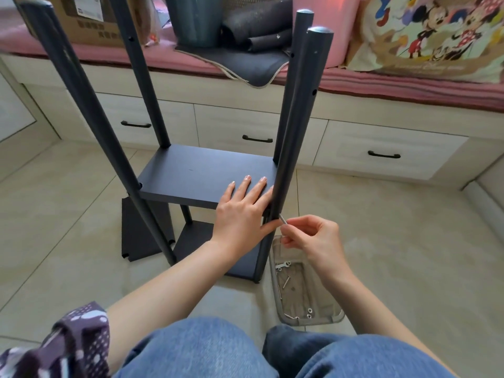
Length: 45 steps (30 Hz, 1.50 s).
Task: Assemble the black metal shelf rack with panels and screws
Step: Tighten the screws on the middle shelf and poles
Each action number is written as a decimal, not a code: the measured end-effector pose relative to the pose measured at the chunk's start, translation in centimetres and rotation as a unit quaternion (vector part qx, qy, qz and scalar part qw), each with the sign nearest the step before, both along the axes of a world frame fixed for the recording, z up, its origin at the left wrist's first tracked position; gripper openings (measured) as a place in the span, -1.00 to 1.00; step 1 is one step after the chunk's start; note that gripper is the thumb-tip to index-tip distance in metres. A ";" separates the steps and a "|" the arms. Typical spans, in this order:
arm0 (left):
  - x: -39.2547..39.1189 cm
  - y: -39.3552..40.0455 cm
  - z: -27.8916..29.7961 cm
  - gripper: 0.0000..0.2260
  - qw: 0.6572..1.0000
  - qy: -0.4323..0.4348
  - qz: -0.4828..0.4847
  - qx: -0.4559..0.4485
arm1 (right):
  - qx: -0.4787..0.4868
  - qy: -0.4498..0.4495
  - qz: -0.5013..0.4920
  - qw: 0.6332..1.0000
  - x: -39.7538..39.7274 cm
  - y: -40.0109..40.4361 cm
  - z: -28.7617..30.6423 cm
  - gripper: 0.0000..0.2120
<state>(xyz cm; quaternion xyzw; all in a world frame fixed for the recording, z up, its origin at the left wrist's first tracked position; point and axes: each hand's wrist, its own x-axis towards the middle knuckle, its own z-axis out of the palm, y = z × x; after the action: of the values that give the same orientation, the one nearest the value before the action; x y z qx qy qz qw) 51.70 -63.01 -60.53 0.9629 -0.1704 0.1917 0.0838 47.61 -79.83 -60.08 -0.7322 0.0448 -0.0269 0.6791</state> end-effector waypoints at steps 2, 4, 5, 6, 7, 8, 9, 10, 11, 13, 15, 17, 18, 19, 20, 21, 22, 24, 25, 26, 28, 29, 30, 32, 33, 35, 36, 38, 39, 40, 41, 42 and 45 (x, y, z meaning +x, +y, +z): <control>0.1 0.0 0.0 -0.36 1.000 0.000 0.001 0.003 | -0.003 0.000 0.004 1.000 0.1 0.0 0.2 -0.96; 0.1 0.0 -0.1 -0.36 1.000 -0.002 0.001 0.000 | -0.010 0.000 0.011 1.000 0.3 0.0 0.3 -0.96; 0.1 0.0 -0.1 -0.37 1.000 -0.004 0.000 -0.003 | -0.011 0.000 0.011 1.000 0.3 0.0 0.4 -0.96; 0.1 0.0 -0.1 -0.37 1.000 -0.005 -0.002 -0.006 | -0.012 -0.001 0.008 1.000 0.3 -0.1 0.5 -0.96; 0.1 0.0 -0.2 -0.37 1.000 -0.006 -0.003 -0.007 | -0.016 -0.002 0.008 1.000 0.4 -0.1 0.6 -0.97; 0.1 0.0 -0.2 -0.37 1.000 -0.007 -0.003 -0.007 | -0.021 -0.005 0.008 1.000 0.4 -0.1 0.7 -0.97; 0.2 0.0 -0.2 -0.37 1.000 -0.008 -0.004 -0.005 | -0.024 -0.007 0.009 1.000 0.5 -0.1 0.8 -0.97; 0.2 0.1 -0.3 -0.37 1.000 -0.009 -0.004 -0.003 | -0.027 -0.007 0.011 1.000 0.6 0.0 0.9 -0.97; 0.2 0.1 -0.3 -0.37 1.000 -0.010 -0.004 -0.002 | -0.029 -0.008 0.013 0.999 0.6 0.1 0.9 -0.97; 0.2 0.1 -0.3 -0.38 1.000 -0.012 -0.006 -0.004 | -0.035 -0.009 0.012 0.999 0.6 0.3 0.9 -0.96; 0.2 0.2 -0.3 -0.38 1.000 -0.007 -0.007 -0.005 | -0.045 -0.016 0.010 0.999 0.6 0.4 0.9 -0.96; 0.2 0.2 -0.3 -0.38 1.000 -0.004 -0.005 -0.004 | -0.050 -0.020 0.006 0.999 0.7 0.4 0.9 -0.96; 0.1 0.2 -0.3 -0.38 1.000 -0.004 -0.004 -0.005 | -0.048 -0.020 0.003 0.999 0.8 0.3 0.9 -0.96; 0.1 0.2 -0.3 -0.38 1.000 -0.005 -0.004 -0.007 | -0.045 -0.021 -0.001 0.999 0.8 0.3 0.8 -0.96; 0.0 0.1 -0.2 -0.39 1.000 -0.007 -0.003 -0.008 | -0.043 -0.022 -0.005 0.999 0.9 0.3 0.8 -0.96; 0.0 0.1 -0.2 -0.40 1.000 -0.014 -0.003 -0.010 | -0.042 -0.023 -0.008 0.999 0.9 0.4 0.8 -0.96; 0.0 0.1 -0.2 -0.41 1.000 -0.022 -0.002 -0.013 | -0.041 -0.024 -0.008 0.999 0.9 0.5 0.7 -0.96; 0.0 0.1 -0.2 -0.42 0.999 -0.029 0.000 -0.017 | -0.039 -0.024 -0.010 0.999 1.1 0.7 0.6 -0.96; 0.0 0.1 -0.2 -0.42 1.000 -0.026 0.000 -0.016 | -0.039 -0.024 -0.010 0.999 1.2 0.8 0.6 -0.96; 0.0 0.1 -0.2 -0.41 1.000 -0.022 -0.002 -0.015 | -0.041 -0.024 -0.010 0.999 1.3 0.9 0.6 -0.96; 0.0 0.1 -0.3 -0.41 1.000 -0.022 -0.006 -0.015 | -0.043 -0.024 -0.009 0.999 1.5 1.0 0.6 -0.95; 0.1 0.2 -0.3 -0.41 1.000 -0.026 -0.007 -0.014 | -0.041 -0.024 -0.009 0.999 1.6 1.0 0.7 -0.94; 0.1 0.2 -0.3 -0.41 0.999 -0.031 -0.007 -0.011 | -0.037 -0.021 -0.011 0.999 1.6 1.0 0.6 -0.91; 0.1 0.2 -0.4 -0.41 0.999 -0.039 -0.004 -0.004 | -0.034 -0.014 -0.016 0.999 1.6 0.9 0.6 -0.81; 0.1 0.2 -0.4 -0.40 0.999 -0.039 -0.004 -0.001 | -0.041 -0.011 -0.018 0.999 1.6 0.8 0.7 -0.78; 0.2 0.2 -0.5 -0.40 0.999 -0.045 -0.004 0.000 | -0.064 -0.016 -0.019 0.998 1.7 0.7 0.7 -0.76; 0.2 0.3 -0.6 -0.39 0.999 -0.049 -0.003 -0.001 | -0.078 -0.022 -0.017 0.997 1.8 0.7 0.8 -0.77; 0.2 0.4 -0.7 -0.39 0.999 -0.051 -0.004 0.001 | -0.104 -0.033 -0.013 0.994 1.8 0.8 1.0 -0.78; 0.2 0.4 -0.7 -0.38 0.999 -0.047 -0.005 0.000 | -0.111 -0.037 -0.012 0.993 1.9 0.8 1.1 -0.79; 0.2 0.4 -0.6 -0.37 0.999 -0.039 -0.007 -0.001 | -0.117 -0.040 -0.011 0.992 1.9 0.8 1.2 -0.79; 0.1 0.4 -0.5 -0.36 1.000 -0.025 -0.009 0.000 | -0.122 -0.042 -0.011 0.992 1.9 0.9 1.3 -0.80; 0.1 0.4 -0.4 -0.35 1.000 -0.007 -0.009 0.001 | -0.127 -0.045 -0.009 0.991 1.9 0.9 1.4 -0.80; 0.0 0.7 0.0 -0.32 0.999 0.048 -0.007 -0.009 | -0.150 -0.054 0.000 0.987 1.9 0.9 1.6 -0.82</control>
<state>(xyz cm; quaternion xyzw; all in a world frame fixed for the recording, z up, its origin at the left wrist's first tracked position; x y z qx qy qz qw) 51.69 -62.32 -60.56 0.9689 -0.1712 0.1462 0.1023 49.52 -78.98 -58.48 -0.8235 0.0038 -0.0724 0.5626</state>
